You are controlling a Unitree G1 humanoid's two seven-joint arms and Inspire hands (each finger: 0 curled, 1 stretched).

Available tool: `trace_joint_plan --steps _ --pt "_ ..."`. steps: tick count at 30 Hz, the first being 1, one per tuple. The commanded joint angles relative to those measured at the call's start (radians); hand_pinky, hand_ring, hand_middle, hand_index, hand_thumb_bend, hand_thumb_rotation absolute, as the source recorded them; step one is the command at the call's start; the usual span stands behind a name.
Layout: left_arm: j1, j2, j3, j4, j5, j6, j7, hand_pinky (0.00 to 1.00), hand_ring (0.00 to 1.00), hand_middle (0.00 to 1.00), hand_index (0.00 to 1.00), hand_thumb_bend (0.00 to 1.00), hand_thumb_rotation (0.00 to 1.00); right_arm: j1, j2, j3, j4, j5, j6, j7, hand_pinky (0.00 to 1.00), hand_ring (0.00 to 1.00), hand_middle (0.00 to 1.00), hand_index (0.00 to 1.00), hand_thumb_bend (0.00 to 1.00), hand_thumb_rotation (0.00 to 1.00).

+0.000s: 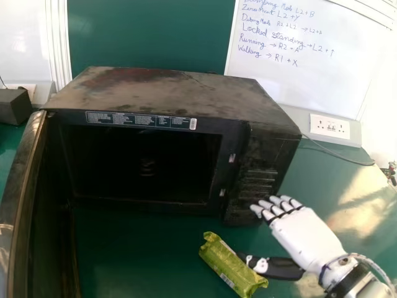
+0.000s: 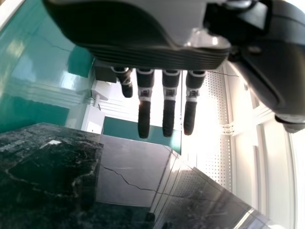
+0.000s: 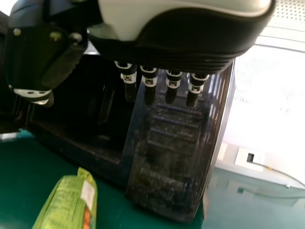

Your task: Put biscuit inside oven

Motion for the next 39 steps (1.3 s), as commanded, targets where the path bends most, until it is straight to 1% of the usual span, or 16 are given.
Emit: trace_joint_plan --steps 1,5,9,14,19,25,28,30,35,39 --pt "0.032 -0.027 -0.012 -0.023 0.006 -0.009 0.006 0.65 0.71 0.77 0.76 1.0 0.94 0.017 -0.005 0.018 -0.033 0.019 0.02 0.031 1.0 1.0 1.0 1.0 0.79 1.0" --pt "0.041 -0.027 -0.019 -0.026 -0.002 -0.015 0.004 0.67 0.71 0.76 0.76 1.0 0.96 0.036 0.006 0.036 -0.076 0.003 0.055 0.067 1.0 1.0 1.0 1.0 0.8 1.0" --pt "0.046 -0.022 -0.022 -0.024 -0.008 -0.016 0.001 0.65 0.69 0.75 0.75 1.0 0.97 0.056 0.026 0.046 -0.105 -0.014 0.072 0.066 1.0 1.0 1.0 1.0 0.79 1.0" --pt "0.047 -0.019 -0.029 -0.03 -0.016 -0.017 -0.001 0.64 0.71 0.77 0.76 1.0 0.95 0.084 0.035 0.051 -0.159 0.009 0.132 0.128 1.0 1.0 1.0 1.0 0.8 1.0" --pt "0.052 -0.018 -0.03 -0.031 -0.007 -0.021 -0.005 0.66 0.71 0.77 0.76 1.0 0.93 0.095 0.038 0.056 -0.165 0.02 0.15 0.145 1.0 1.0 1.0 1.0 0.8 1.0" --pt "0.055 -0.021 -0.03 -0.027 -0.007 -0.021 -0.004 0.69 0.71 0.77 0.76 1.0 0.93 0.098 0.05 0.092 -0.135 -0.021 0.141 0.114 1.0 1.0 1.0 1.0 0.8 1.0" --pt "0.06 -0.021 -0.036 -0.029 -0.012 -0.017 -0.005 0.69 0.71 0.77 0.76 1.0 0.91 0.099 0.058 0.117 -0.115 -0.054 0.137 0.094 1.0 1.0 1.0 1.0 0.81 0.99" --pt "0.063 -0.022 -0.039 -0.032 -0.008 -0.017 -0.003 0.7 0.71 0.78 0.77 1.0 0.89 0.099 0.065 0.135 -0.1 -0.077 0.136 0.078 1.0 1.0 1.0 1.0 0.81 0.99" --pt "0.059 -0.025 -0.036 -0.019 0.011 -0.041 -0.012 0.71 0.72 0.78 0.78 1.0 0.88 0.084 0.079 0.185 -0.051 -0.133 0.134 0.039 1.0 1.0 1.0 1.0 0.79 1.0" --pt "0.052 -0.014 -0.031 0.001 0.023 -0.062 -0.025 0.71 0.73 0.79 0.78 1.0 0.89 0.071 0.09 0.216 -0.026 -0.162 0.133 0.005 1.0 1.0 1.0 1.0 0.78 1.0"
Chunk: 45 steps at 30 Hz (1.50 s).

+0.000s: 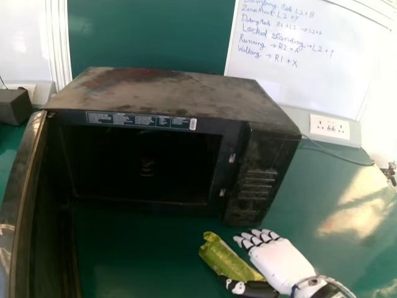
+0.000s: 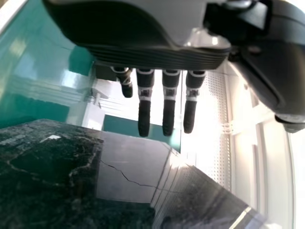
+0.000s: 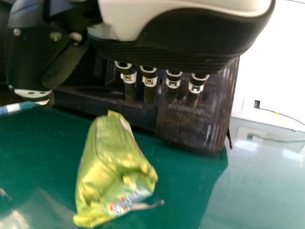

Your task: Put biscuit inside oven

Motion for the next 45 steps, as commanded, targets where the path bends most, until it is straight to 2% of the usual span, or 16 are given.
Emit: trace_joint_plan --steps 1,14,22,34,36,39,42,45 --pt "0.001 -0.008 0.002 0.018 0.01 -0.022 -0.013 0.71 0.73 0.79 0.78 1.0 0.89 -0.02 0.011 0.02 0.016 -0.018 -0.007 -0.028 1.0 1.0 1.0 1.0 0.78 1.0" --pt "-0.004 0.012 0.012 0.053 0.028 -0.07 -0.044 0.72 0.73 0.79 0.78 1.0 0.88 -0.052 0.024 0.121 0.117 -0.13 0.01 -0.092 1.0 1.0 1.0 1.0 0.79 0.99" --pt "0.001 0.008 0.009 0.048 0.038 -0.073 -0.038 0.75 0.74 0.8 0.79 1.0 0.9 -0.056 0.031 0.152 0.152 -0.178 0.031 -0.109 1.0 1.0 1.0 1.0 0.8 0.97" --pt "-0.002 0.01 0.011 0.055 0.051 -0.092 -0.037 0.74 0.74 0.8 0.78 1.0 0.88 -0.052 0.04 0.184 0.194 -0.219 0.05 -0.17 1.0 1.0 1.0 1.0 0.76 0.96" --pt "-0.002 0.01 0.021 0.059 0.069 -0.099 -0.036 0.73 0.74 0.8 0.78 1.0 0.89 -0.052 0.038 0.186 0.198 -0.219 0.049 -0.176 1.0 1.0 1.0 1.0 0.74 0.91" --pt "0.015 0.003 0.031 0.047 0.111 -0.095 -0.02 0.73 0.74 0.8 0.79 1.0 0.89 -0.05 0.038 0.186 0.201 -0.214 0.051 -0.178 1.0 1.0 1.0 1.0 0.71 0.75" --pt "0.02 -0.022 0.038 0.027 0.163 -0.084 0.021 0.74 0.74 0.8 0.79 1.0 0.88 -0.048 0.042 0.186 0.204 -0.212 0.053 -0.19 0.97 1.0 1.0 0.98 0.73 0.5" --pt "0.027 -0.029 0.018 0.009 0.171 -0.07 0.055 0.74 0.75 0.8 0.79 1.0 0.88 -0.047 0.043 0.186 0.205 -0.211 0.053 -0.199 0.78 0.98 1.0 0.89 0.73 0.18"
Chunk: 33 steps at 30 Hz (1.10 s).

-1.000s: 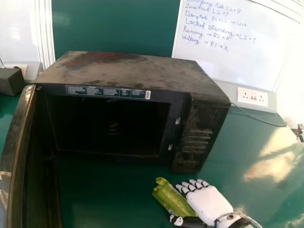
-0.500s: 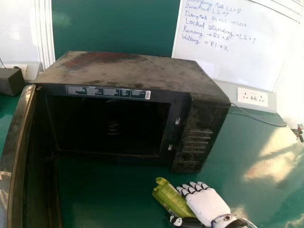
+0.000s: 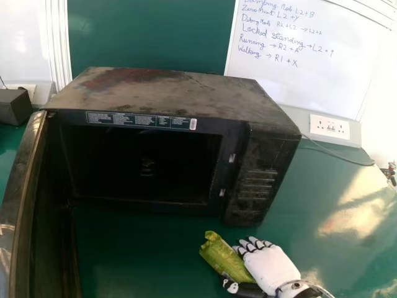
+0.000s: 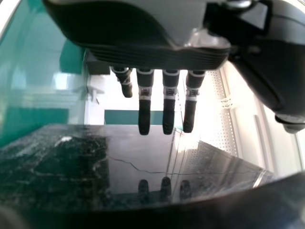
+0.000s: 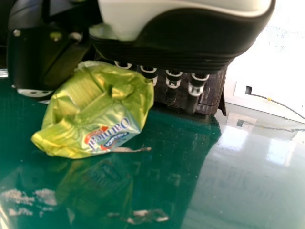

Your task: Put biscuit inside oven

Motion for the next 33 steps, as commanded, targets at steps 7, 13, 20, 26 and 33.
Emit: trace_joint_plan --steps 7,13,20,26,33 --pt "0.017 -0.061 -0.048 -0.038 0.011 0.036 0.113 0.75 0.75 0.8 0.79 1.0 0.87 0.004 0.003 0.002 0.016 0.02 0.002 -0.038 0.43 0.69 0.86 0.64 0.76 0.0" --pt "0.082 -0.048 -0.122 -0.114 -0.045 0.14 0.205 0.73 0.74 0.8 0.78 1.0 0.87 0.0 -0.002 0.008 0.038 0.028 -0.002 -0.073 0.07 0.09 0.22 0.38 0.6 0.0" --pt "0.134 -0.018 -0.147 -0.18 -0.107 0.213 0.24 0.72 0.74 0.81 0.78 1.0 0.85 -0.006 0.0 0.014 0.063 0.034 -0.005 -0.108 0.0 0.0 0.0 0.27 0.34 0.0" --pt "0.14 -0.019 -0.151 -0.192 -0.13 0.226 0.236 0.74 0.75 0.81 0.79 1.0 0.85 -0.015 0.005 0.021 0.075 0.041 0.004 -0.115 0.0 0.0 0.0 0.28 0.35 0.0" --pt "0.145 -0.027 -0.156 -0.192 -0.117 0.224 0.232 0.74 0.74 0.81 0.79 1.0 0.84 -0.023 0.007 0.023 0.081 0.06 0.0 -0.124 0.0 0.0 0.0 0.28 0.37 0.0"
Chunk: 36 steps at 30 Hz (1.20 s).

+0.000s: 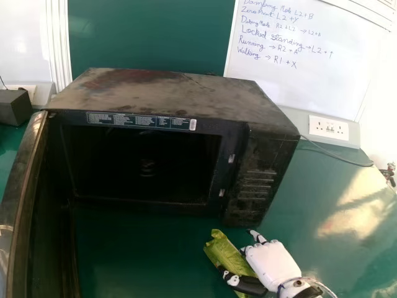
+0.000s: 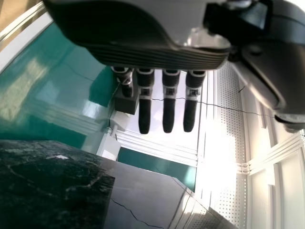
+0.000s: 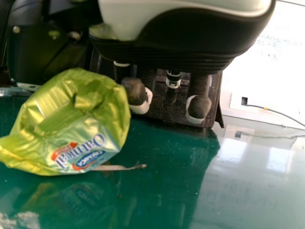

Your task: Put biscuit inside oven

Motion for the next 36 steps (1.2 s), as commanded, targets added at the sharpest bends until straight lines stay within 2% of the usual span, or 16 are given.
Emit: trace_joint_plan --steps 1,6,14,20,25,29,33,36 --pt "0.025 -0.021 -0.015 -0.011 0.004 0.008 0.002 0.74 0.74 0.81 0.79 1.0 0.84 -0.005 0.007 0.008 0.011 0.016 0.001 0.0 0.0 0.0 0.0 0.28 0.37 0.0" --pt "0.022 -0.019 -0.015 -0.009 0.001 0.007 0.001 0.73 0.75 0.81 0.78 1.0 0.83 -0.016 0.019 0.007 -0.003 0.097 -0.002 0.03 0.0 0.0 0.0 0.28 0.37 0.0" --pt "0.012 -0.008 -0.004 -0.002 -0.01 0.001 -0.014 0.78 0.78 0.81 0.8 1.0 0.92 -0.031 0.075 -0.003 -0.018 0.341 -0.009 0.083 0.0 0.0 0.0 0.27 0.4 0.0" --pt "0.006 -0.008 -0.002 0.002 -0.022 -0.002 -0.024 0.76 0.77 0.81 0.82 0.99 0.96 -0.055 0.104 -0.002 -0.029 0.452 -0.001 0.117 0.0 0.0 0.0 0.28 0.43 0.0" --pt "-0.003 -0.014 0.008 0.007 -0.007 -0.002 -0.021 0.75 0.76 0.81 0.81 0.96 0.95 -0.083 0.129 0.018 -0.034 0.503 0.004 0.142 0.0 0.0 0.0 0.28 0.43 0.0" --pt "-0.002 -0.018 0.009 0.002 -0.002 0.003 -0.017 0.67 0.73 0.81 0.8 0.95 0.95 -0.109 0.154 0.041 -0.025 0.531 -0.007 0.146 0.0 0.0 0.0 0.28 0.42 0.0" --pt "-0.007 -0.019 0.011 0.004 0.007 0.0 -0.017 0.76 0.77 0.81 0.81 0.95 0.97 -0.139 0.171 0.071 -0.023 0.519 0.003 0.155 0.0 0.0 0.0 0.27 0.4 0.0" --pt "-0.015 -0.02 0.016 0.014 0.012 -0.01 -0.021 0.78 0.78 0.81 0.82 0.95 0.97 -0.16 0.186 0.096 -0.024 0.496 0.013 0.153 0.0 0.0 0.0 0.26 0.4 0.0"
